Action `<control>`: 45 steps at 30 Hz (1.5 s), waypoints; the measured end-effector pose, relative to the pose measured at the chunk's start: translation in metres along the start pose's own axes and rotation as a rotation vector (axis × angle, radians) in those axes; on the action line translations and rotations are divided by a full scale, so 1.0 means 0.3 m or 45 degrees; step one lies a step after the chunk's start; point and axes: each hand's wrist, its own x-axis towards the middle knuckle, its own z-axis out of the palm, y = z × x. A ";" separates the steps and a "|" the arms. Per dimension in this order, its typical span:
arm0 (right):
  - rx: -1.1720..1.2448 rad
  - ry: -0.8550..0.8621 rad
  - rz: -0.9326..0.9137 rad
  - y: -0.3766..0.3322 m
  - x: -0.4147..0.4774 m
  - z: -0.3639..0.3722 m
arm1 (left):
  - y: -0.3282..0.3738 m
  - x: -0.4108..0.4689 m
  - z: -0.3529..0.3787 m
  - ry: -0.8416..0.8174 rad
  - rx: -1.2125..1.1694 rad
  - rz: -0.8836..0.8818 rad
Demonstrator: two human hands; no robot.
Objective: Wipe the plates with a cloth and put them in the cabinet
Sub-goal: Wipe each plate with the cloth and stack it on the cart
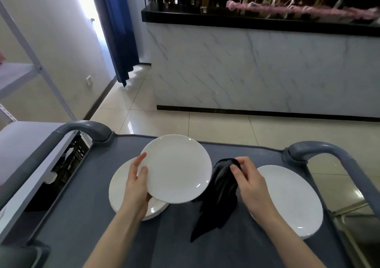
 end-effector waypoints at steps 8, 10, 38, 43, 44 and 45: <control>0.080 -0.252 -0.135 -0.165 -0.102 0.013 | 0.041 -0.074 0.151 -0.126 -0.105 0.113; -0.150 -0.417 -0.177 -0.151 -0.132 0.058 | 0.031 -0.087 0.180 -0.136 -0.164 0.101; -1.075 -0.831 -0.655 -0.032 -0.123 0.250 | -0.011 -0.049 0.048 -0.211 0.012 0.160; -1.145 -0.709 -0.558 0.020 -0.123 0.171 | -0.007 -0.059 0.035 -0.232 0.105 0.236; -1.164 -0.662 -0.533 0.023 -0.106 0.170 | -0.002 -0.062 0.031 -0.254 0.119 0.259; -1.178 -0.614 -0.510 0.023 -0.082 0.173 | 0.003 -0.064 0.028 -0.287 0.135 0.277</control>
